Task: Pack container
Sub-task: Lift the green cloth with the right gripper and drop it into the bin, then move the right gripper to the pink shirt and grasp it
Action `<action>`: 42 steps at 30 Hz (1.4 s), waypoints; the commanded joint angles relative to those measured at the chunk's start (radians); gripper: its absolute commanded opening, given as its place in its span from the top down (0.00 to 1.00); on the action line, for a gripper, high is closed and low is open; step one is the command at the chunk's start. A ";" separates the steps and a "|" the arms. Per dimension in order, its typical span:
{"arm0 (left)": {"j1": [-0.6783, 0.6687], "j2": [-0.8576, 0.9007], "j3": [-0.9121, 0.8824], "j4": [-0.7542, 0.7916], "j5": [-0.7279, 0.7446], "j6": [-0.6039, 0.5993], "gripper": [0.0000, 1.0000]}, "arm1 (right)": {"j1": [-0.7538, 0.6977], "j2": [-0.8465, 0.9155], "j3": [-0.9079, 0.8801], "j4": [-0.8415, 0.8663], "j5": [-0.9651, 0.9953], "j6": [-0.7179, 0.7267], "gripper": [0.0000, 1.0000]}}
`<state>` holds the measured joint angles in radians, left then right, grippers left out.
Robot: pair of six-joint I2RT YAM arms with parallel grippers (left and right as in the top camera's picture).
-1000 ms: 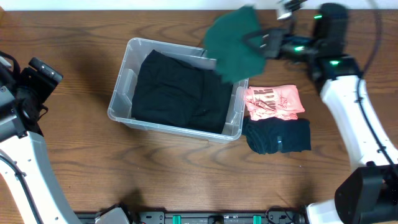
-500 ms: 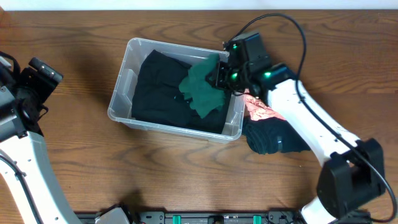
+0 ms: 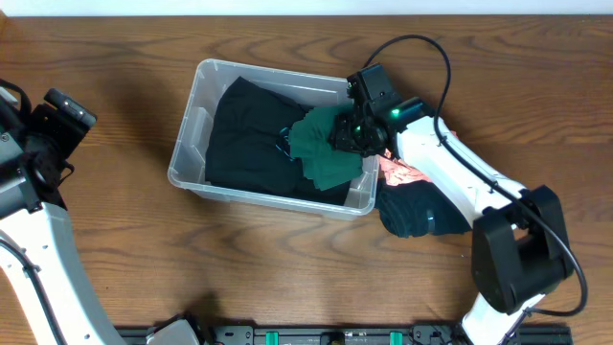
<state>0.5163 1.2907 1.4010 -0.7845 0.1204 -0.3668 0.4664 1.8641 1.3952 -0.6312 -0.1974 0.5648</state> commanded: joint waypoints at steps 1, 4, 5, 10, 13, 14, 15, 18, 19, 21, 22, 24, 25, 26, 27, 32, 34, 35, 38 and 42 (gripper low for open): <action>0.004 0.002 -0.003 0.000 -0.006 -0.002 0.02 | -0.013 -0.119 0.007 0.000 0.078 -0.124 0.39; 0.004 0.002 -0.003 0.000 -0.006 -0.002 0.02 | -0.039 -0.235 0.008 0.000 0.146 -0.142 0.13; 0.004 0.002 -0.003 0.000 -0.006 -0.002 0.02 | -0.059 -0.275 0.008 0.003 0.153 -0.152 0.09; 0.004 0.002 -0.003 0.000 -0.006 -0.002 0.02 | -0.213 -0.416 0.008 0.007 0.106 -0.163 0.03; 0.004 0.002 -0.003 0.000 -0.006 -0.002 0.02 | -0.341 -0.430 0.007 -0.018 0.027 -0.196 0.03; 0.004 0.002 -0.003 0.000 -0.006 -0.002 0.02 | -0.376 -0.422 0.007 -0.039 0.018 -0.196 0.03; 0.004 0.002 -0.003 0.000 -0.006 -0.002 0.02 | -0.417 -0.410 0.007 -0.068 0.013 -0.199 0.03; 0.004 0.002 -0.003 0.000 -0.006 -0.002 0.02 | -0.518 -0.347 0.007 -0.152 0.004 -0.234 0.03; 0.004 0.002 -0.003 0.000 -0.006 -0.002 0.02 | -0.557 -0.304 0.007 -0.183 -0.016 -0.265 0.03; 0.004 0.002 -0.003 0.000 -0.006 -0.002 0.02 | -0.597 -0.238 0.007 -0.212 -0.060 -0.311 0.02; 0.004 0.002 -0.003 0.000 -0.006 -0.002 0.02 | -0.614 -0.202 0.007 -0.222 -0.087 -0.337 0.02; 0.004 0.002 -0.003 0.000 -0.006 -0.002 0.02 | -0.642 -0.109 0.007 -0.246 -0.131 -0.386 0.05; 0.004 0.002 -0.003 0.000 -0.006 -0.002 0.02 | -0.648 -0.080 0.007 -0.251 -0.137 -0.397 0.05; 0.004 0.002 -0.003 0.000 -0.006 -0.002 0.02 | -0.653 -0.040 0.007 -0.253 -0.146 -0.418 0.05; 0.004 0.002 -0.003 0.000 -0.006 -0.002 0.02 | -0.657 -0.003 0.007 -0.252 -0.163 -0.436 0.05; 0.004 0.002 -0.003 0.000 -0.006 -0.002 0.02 | -0.659 0.142 0.007 -0.247 -0.210 -0.488 0.03; 0.004 0.002 -0.003 0.000 -0.006 -0.002 0.02 | -0.658 0.188 0.007 -0.240 -0.246 -0.512 0.03; 0.004 0.002 -0.003 0.000 -0.006 -0.002 0.02 | -0.658 0.207 0.007 -0.239 -0.254 -0.515 0.04; 0.004 0.002 -0.003 0.000 -0.006 -0.002 0.02 | -0.657 0.259 0.007 -0.241 -0.341 -0.560 0.17; 0.004 0.002 -0.003 0.000 -0.006 -0.002 0.02 | -0.653 0.271 0.003 -0.241 -0.484 -0.626 0.39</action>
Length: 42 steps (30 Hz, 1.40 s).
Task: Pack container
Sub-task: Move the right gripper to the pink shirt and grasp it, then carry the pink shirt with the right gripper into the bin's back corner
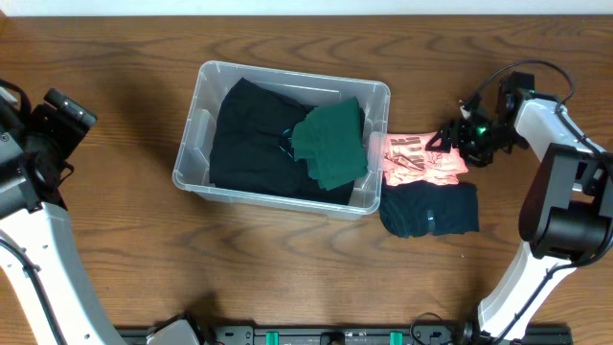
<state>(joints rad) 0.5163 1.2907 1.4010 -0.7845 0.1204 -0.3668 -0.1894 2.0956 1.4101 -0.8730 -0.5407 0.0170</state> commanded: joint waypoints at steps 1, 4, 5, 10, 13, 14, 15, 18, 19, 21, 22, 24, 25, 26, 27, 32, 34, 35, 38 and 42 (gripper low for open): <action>0.004 0.002 -0.003 0.000 -0.006 -0.002 0.02 | 0.003 0.038 -0.012 0.000 -0.142 -0.078 0.45; 0.004 0.002 -0.003 0.000 -0.006 -0.002 0.02 | 0.000 0.035 -0.011 -0.011 -0.142 -0.077 0.69; 0.004 0.002 -0.003 0.000 -0.006 -0.002 0.02 | -0.001 0.031 -0.011 -0.018 -0.142 -0.073 0.75; 0.004 0.002 -0.003 0.000 -0.006 -0.002 0.02 | -0.015 -0.053 -0.010 -0.037 -0.222 -0.055 0.98; 0.004 0.002 -0.003 0.000 -0.006 -0.002 0.02 | -0.017 -0.164 -0.009 -0.010 -0.377 -0.056 0.99; 0.004 0.002 -0.003 0.000 -0.006 -0.002 0.02 | -0.017 -0.208 -0.009 0.014 -0.438 -0.056 0.99; 0.004 0.002 -0.003 0.000 -0.006 -0.002 0.02 | -0.017 -0.247 -0.009 0.040 -0.497 -0.056 0.99; 0.004 0.002 -0.003 0.000 -0.006 -0.002 0.02 | -0.012 -0.373 -0.009 0.169 -0.660 -0.003 0.99; 0.004 0.002 -0.003 0.000 -0.006 -0.002 0.02 | -0.008 -0.410 -0.009 0.230 -0.681 0.061 0.99; 0.004 0.002 -0.003 0.000 -0.006 -0.002 0.02 | 0.007 -0.472 -0.009 0.354 -0.689 0.199 0.99; 0.004 0.002 -0.003 0.000 -0.006 -0.002 0.02 | 0.019 -0.497 -0.009 0.421 -0.687 0.270 0.99; 0.004 0.002 -0.003 0.000 -0.006 -0.002 0.02 | 0.049 -0.528 -0.010 0.541 -0.680 0.381 0.99; 0.004 0.002 -0.003 0.000 -0.006 -0.002 0.02 | 0.074 -0.540 -0.010 0.603 -0.663 0.443 0.99; 0.004 0.002 -0.003 0.000 -0.006 -0.002 0.02 | 0.107 -0.544 -0.010 0.657 -0.640 0.500 0.99; 0.004 0.002 -0.003 0.000 -0.006 -0.002 0.02 | 0.137 -0.544 -0.010 0.701 -0.624 0.542 0.99; 0.004 0.002 -0.003 0.000 -0.006 -0.002 0.02 | 0.378 -0.502 -0.010 0.831 -0.430 0.652 0.99; 0.004 0.002 -0.003 0.000 -0.006 -0.002 0.02 | 0.470 -0.467 -0.010 0.855 -0.324 0.681 0.99; 0.004 0.002 -0.003 0.000 -0.006 -0.002 0.02 | 0.525 -0.439 -0.010 0.879 -0.259 0.699 0.99; 0.004 0.002 -0.003 0.000 -0.006 -0.002 0.02 | 0.649 -0.344 -0.010 1.003 -0.092 0.748 0.99; 0.004 0.002 -0.003 0.000 -0.006 -0.002 0.02 | 0.733 -0.211 -0.010 1.164 0.050 0.818 0.99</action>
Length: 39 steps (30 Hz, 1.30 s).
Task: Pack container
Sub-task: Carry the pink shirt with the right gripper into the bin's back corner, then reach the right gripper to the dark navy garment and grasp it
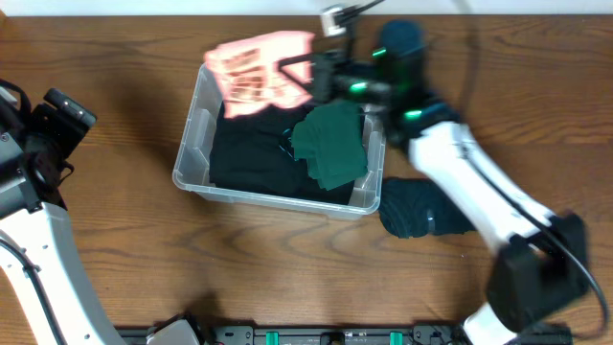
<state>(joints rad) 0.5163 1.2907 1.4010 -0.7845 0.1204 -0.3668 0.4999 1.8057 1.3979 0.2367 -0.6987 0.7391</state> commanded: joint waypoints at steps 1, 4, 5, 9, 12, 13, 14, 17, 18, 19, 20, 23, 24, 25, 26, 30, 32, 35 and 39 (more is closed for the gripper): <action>0.004 0.002 -0.003 0.000 -0.006 -0.002 0.02 | 0.053 0.109 0.003 0.060 0.249 0.116 0.99; 0.004 0.002 -0.003 0.000 -0.006 -0.002 0.02 | 0.063 0.203 0.003 0.059 0.340 0.125 0.99; 0.004 0.002 -0.003 0.000 -0.006 -0.002 0.02 | 0.063 0.234 0.003 0.061 0.344 0.132 0.99; 0.004 0.002 -0.003 0.000 -0.006 -0.002 0.02 | 0.063 0.363 0.003 0.057 0.257 0.209 0.96; 0.004 0.002 -0.003 0.000 -0.006 -0.002 0.02 | 0.062 0.362 0.003 0.020 0.221 0.157 0.66; 0.004 0.002 -0.003 0.000 -0.006 -0.002 0.02 | 0.060 0.353 0.003 0.016 0.210 0.137 0.59; 0.004 0.002 -0.003 0.000 -0.006 -0.002 0.02 | 0.056 0.335 0.003 0.008 0.197 0.109 0.54; 0.004 0.002 -0.003 0.000 -0.006 -0.002 0.02 | 0.035 0.257 0.003 -0.068 0.191 0.023 0.44; 0.004 0.002 -0.003 0.000 -0.006 -0.002 0.02 | 0.024 0.223 0.003 -0.105 0.195 -0.005 0.43; 0.004 0.002 -0.003 0.000 -0.006 -0.002 0.02 | 0.006 0.176 0.003 -0.155 0.201 -0.043 0.42; 0.004 0.002 -0.003 0.000 -0.006 -0.002 0.02 | -0.012 0.135 0.003 -0.194 0.201 -0.071 0.42; 0.004 0.002 -0.003 0.000 -0.006 -0.002 0.02 | -0.085 0.000 0.003 -0.330 0.200 -0.138 0.40; 0.004 0.002 -0.003 0.000 -0.006 -0.002 0.02 | -0.125 -0.058 0.003 -0.386 0.193 -0.164 0.38; 0.004 0.002 -0.003 0.000 -0.006 -0.002 0.02 | -0.165 -0.106 0.003 -0.437 0.183 -0.182 0.37; 0.004 0.002 -0.003 0.000 -0.006 -0.002 0.02 | -0.208 -0.151 0.003 -0.482 0.169 -0.200 0.37; 0.004 0.002 -0.003 0.000 -0.006 -0.002 0.02 | -0.406 -0.294 0.003 -0.670 0.122 -0.270 0.35; 0.004 0.002 -0.003 0.000 -0.006 -0.002 0.02 | -0.511 -0.339 0.003 -0.797 0.122 -0.300 0.35; 0.004 0.002 -0.003 0.000 -0.006 -0.002 0.02 | -0.662 -0.361 0.003 -1.023 0.146 -0.406 0.20; 0.004 0.002 -0.003 0.000 -0.006 -0.002 0.02 | -0.781 -0.321 -0.006 -1.287 0.285 -0.474 0.08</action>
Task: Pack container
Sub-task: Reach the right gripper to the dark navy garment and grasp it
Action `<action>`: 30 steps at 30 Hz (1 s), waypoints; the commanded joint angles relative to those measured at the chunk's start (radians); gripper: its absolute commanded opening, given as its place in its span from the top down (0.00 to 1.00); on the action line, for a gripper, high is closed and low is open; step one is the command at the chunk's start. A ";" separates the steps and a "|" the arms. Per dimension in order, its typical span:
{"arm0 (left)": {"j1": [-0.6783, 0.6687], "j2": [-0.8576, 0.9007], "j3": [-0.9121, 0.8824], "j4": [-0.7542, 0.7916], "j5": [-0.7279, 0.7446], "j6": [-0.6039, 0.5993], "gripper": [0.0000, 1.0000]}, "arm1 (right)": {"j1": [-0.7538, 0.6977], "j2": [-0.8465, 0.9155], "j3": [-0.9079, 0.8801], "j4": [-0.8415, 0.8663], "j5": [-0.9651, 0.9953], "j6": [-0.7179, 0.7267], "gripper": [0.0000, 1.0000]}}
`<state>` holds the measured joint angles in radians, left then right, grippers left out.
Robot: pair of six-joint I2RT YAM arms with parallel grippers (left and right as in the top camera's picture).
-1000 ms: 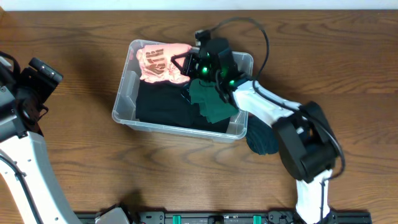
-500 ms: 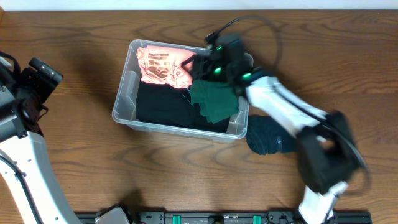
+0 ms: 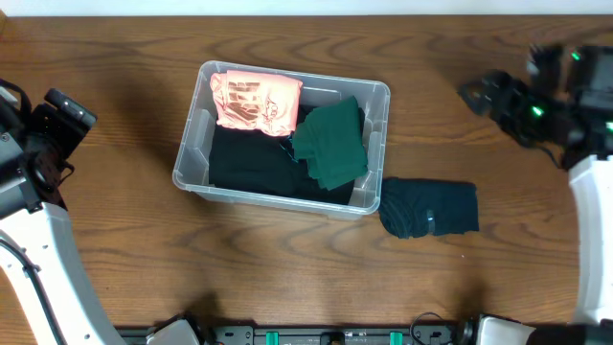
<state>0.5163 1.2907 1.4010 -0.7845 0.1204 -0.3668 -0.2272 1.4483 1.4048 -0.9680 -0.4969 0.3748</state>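
Observation:
A clear plastic container [image 3: 188,153] stands on the wooden table. Inside it a black garment [image 3: 244,161] covers the bottom. A pink printed garment [image 3: 257,101] lies on the black one at the back left, and a green garment [image 3: 331,144] lies on the right. A folded dark teal garment [image 3: 429,208] rests on the table just right of the container. My right gripper [image 3: 476,95] hovers blurred at the far right, holding nothing, well away from the container. My left gripper [image 3: 69,113] sits at the left edge, away from everything.
The wooden table [image 3: 287,278] stretches in front of the container. A rail with green clips [image 3: 335,335] runs along the near edge. The white left arm [image 3: 38,259] stands along the left side.
The pink garment was hanging from my right gripper above the container's back left corner. It now lies inside the container, and the right arm has moved away to the far right.
My right gripper was over the green garment in the container. Then it was at the pink garment on the table right of the container. Later it held that garment above the container, where the garment now lies, let go. The left arm stayed still.

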 commanded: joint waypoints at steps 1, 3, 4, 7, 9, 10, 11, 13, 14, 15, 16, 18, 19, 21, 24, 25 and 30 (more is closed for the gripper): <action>0.004 0.002 -0.003 0.000 -0.006 -0.002 0.02 | -0.066 0.048 -0.016 -0.117 0.093 -0.130 0.07; 0.004 0.002 -0.003 0.000 -0.006 -0.002 0.02 | -0.088 0.087 -0.024 -0.196 0.104 -0.183 0.04; 0.004 0.002 -0.003 0.000 -0.006 -0.002 0.02 | -0.090 0.101 -0.028 -0.214 0.107 -0.195 0.04; 0.004 0.002 -0.003 0.000 -0.006 -0.002 0.02 | -0.088 0.145 -0.059 -0.256 0.104 -0.197 0.04; 0.004 0.002 -0.003 0.000 -0.006 -0.002 0.02 | -0.084 0.165 -0.092 -0.259 0.108 -0.200 0.04; 0.004 0.002 -0.003 0.000 -0.006 -0.002 0.02 | -0.082 0.174 -0.113 -0.254 0.110 -0.200 0.04; 0.004 0.002 -0.003 0.000 -0.006 -0.002 0.02 | -0.081 0.182 -0.141 -0.250 0.108 -0.200 0.04; 0.004 0.002 -0.003 0.000 -0.006 -0.002 0.02 | -0.080 0.195 -0.200 -0.241 0.109 -0.201 0.02; 0.004 0.002 -0.003 0.000 -0.006 -0.002 0.02 | -0.080 0.200 -0.233 -0.230 0.108 -0.201 0.01; 0.004 0.002 -0.003 0.000 -0.006 -0.002 0.02 | -0.080 0.202 -0.260 -0.219 0.108 -0.201 0.01; 0.004 0.002 -0.003 0.000 -0.006 -0.002 0.02 | -0.080 0.204 -0.294 -0.197 0.108 -0.206 0.02; 0.004 0.002 -0.003 0.000 -0.006 -0.002 0.02 | -0.080 0.206 -0.350 -0.149 0.121 -0.208 0.01; 0.004 0.002 -0.003 0.000 -0.006 -0.002 0.02 | -0.080 0.206 -0.372 -0.123 0.127 -0.209 0.01; 0.004 0.002 -0.003 0.000 -0.006 -0.002 0.02 | -0.080 0.206 -0.416 -0.071 0.147 -0.215 0.01; 0.004 0.002 -0.003 0.000 -0.006 -0.002 0.02 | -0.080 0.206 -0.478 0.006 0.156 -0.219 0.01; 0.004 0.002 -0.003 0.000 -0.006 -0.002 0.02 | -0.079 0.206 -0.492 0.025 0.155 -0.219 0.01; 0.004 0.002 -0.003 0.000 -0.006 -0.002 0.02 | -0.065 0.206 -0.587 0.172 0.051 -0.223 0.04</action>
<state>0.5163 1.2907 1.4010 -0.7841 0.1204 -0.3668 -0.3084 1.6485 0.8600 -0.8345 -0.3714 0.1703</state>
